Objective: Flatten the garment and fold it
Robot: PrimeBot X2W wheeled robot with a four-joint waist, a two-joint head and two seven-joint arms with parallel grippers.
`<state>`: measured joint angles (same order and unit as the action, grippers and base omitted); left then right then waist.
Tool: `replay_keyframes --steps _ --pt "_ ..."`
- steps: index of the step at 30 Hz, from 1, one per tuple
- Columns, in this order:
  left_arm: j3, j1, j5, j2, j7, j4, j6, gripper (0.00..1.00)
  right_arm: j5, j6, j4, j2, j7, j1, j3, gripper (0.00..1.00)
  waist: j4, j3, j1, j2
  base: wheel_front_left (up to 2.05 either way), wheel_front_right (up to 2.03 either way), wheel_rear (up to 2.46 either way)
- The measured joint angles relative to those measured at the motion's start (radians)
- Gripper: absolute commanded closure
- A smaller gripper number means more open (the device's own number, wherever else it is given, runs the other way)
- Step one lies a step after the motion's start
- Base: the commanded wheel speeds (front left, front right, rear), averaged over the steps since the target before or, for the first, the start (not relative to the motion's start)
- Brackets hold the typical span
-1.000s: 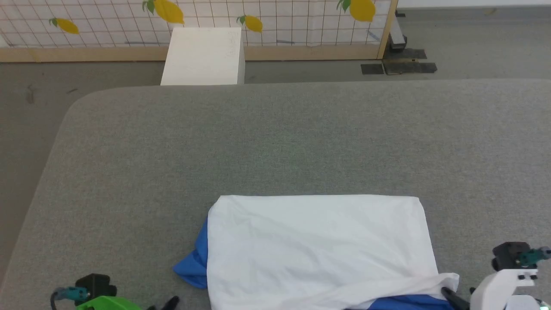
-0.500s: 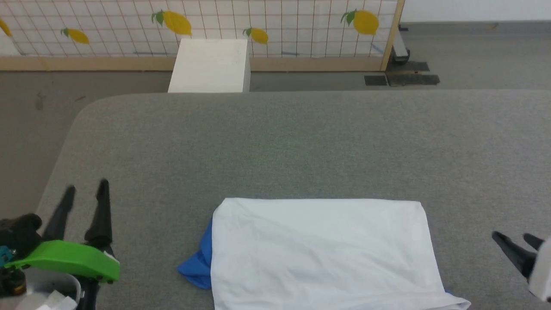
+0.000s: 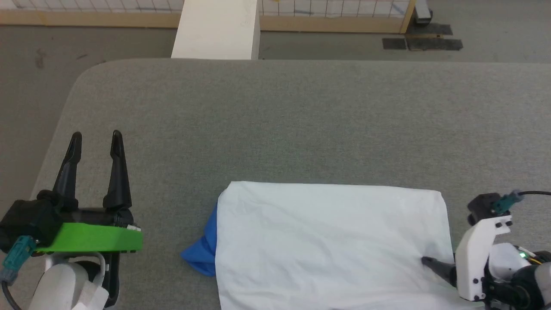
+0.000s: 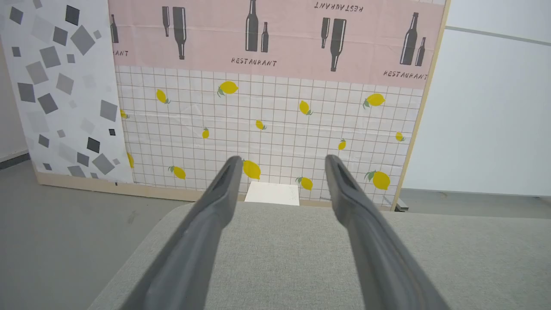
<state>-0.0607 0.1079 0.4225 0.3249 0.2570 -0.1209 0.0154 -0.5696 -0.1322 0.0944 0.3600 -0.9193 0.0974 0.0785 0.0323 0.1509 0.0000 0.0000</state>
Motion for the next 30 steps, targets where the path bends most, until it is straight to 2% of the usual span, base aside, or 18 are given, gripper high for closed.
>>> replay_keyframes --steps 7,15,16,17,18,25,30 --pt "0.067 -0.001 -0.036 -0.077 0.0 0.016 -0.07 0.0 -0.058 0.0 0.038 -0.02 0.042 0.052 0.119 0.0 0.014 0.029 0.0001 0.0 0.0 0.0 0.0" --pt "0.091 0.0 -0.079 -0.122 0.0 0.024 -0.111 0.0 -0.082 0.0 0.098 -0.017 0.074 0.114 0.218 0.0 0.016 0.036 0.0001 0.0 0.0 0.0 0.0" --pt "0.095 0.0 -0.081 -0.126 0.0 0.024 -0.114 0.0 -0.082 0.0 0.109 -0.014 0.073 0.121 0.224 0.58 0.017 0.037 0.0001 0.0 0.0 0.0 0.0" --pt "0.097 0.0 -0.083 -0.129 0.0 0.028 -0.116 0.0 -0.081 0.0 0.116 -0.011 0.074 0.128 0.225 0.93 0.017 0.037 0.0001 0.0 0.0 0.0 0.0" --pt "0.099 0.0 -0.085 -0.132 0.0 0.03 -0.118 0.0 -0.081 -0.001 0.124 -0.011 0.078 0.132 0.222 1.0 0.017 0.037 0.0001 0.0 0.0 0.0 0.0" --pt "0.113 0.0 -0.091 -0.148 0.0 0.043 -0.13 0.0 -0.082 -0.001 0.173 -0.017 0.099 0.144 0.165 1.0 0.015 0.027 0.0001 0.0 0.0 0.0 0.0" --pt "0.123 -0.002 -0.091 -0.16 0.0 0.04 -0.136 0.0 -0.074 -0.001 0.201 -0.007 0.091 0.143 0.054 1.0 0.009 0.023 0.0001 0.0 0.0 0.0 0.0"
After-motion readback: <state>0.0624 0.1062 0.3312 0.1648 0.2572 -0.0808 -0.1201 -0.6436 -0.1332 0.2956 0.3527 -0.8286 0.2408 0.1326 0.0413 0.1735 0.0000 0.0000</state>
